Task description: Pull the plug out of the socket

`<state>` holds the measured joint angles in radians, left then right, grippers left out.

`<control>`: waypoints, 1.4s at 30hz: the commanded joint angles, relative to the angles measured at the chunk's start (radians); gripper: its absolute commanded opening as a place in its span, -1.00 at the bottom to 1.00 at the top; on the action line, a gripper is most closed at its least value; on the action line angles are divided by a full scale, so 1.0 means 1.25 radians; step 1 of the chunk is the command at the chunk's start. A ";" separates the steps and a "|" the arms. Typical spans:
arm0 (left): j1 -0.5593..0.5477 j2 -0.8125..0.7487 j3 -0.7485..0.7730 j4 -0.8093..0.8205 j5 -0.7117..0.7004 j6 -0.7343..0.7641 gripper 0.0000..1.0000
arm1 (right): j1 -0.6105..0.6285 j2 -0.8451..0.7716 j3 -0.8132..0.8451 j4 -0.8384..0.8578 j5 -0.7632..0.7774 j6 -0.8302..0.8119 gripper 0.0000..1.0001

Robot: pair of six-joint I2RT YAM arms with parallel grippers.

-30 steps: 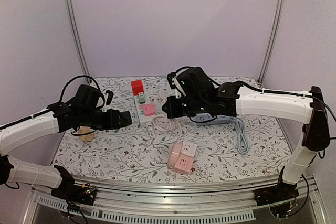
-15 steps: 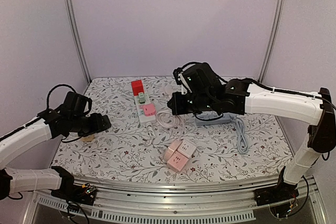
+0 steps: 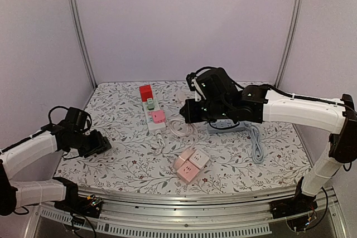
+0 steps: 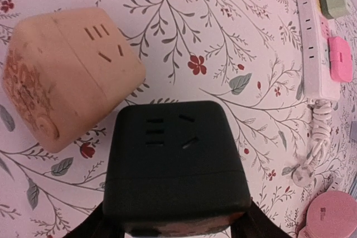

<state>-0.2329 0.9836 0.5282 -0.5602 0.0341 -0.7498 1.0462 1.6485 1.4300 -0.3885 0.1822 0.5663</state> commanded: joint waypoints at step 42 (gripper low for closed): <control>-0.041 -0.149 0.028 -0.021 0.102 0.026 0.98 | -0.001 0.006 0.019 0.001 -0.009 0.049 -1.00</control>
<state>-0.2176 0.7990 0.4908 -0.5663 0.1307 -0.7448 1.0462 1.6527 1.4387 -0.4000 0.1600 0.6182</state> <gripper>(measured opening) 0.991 0.042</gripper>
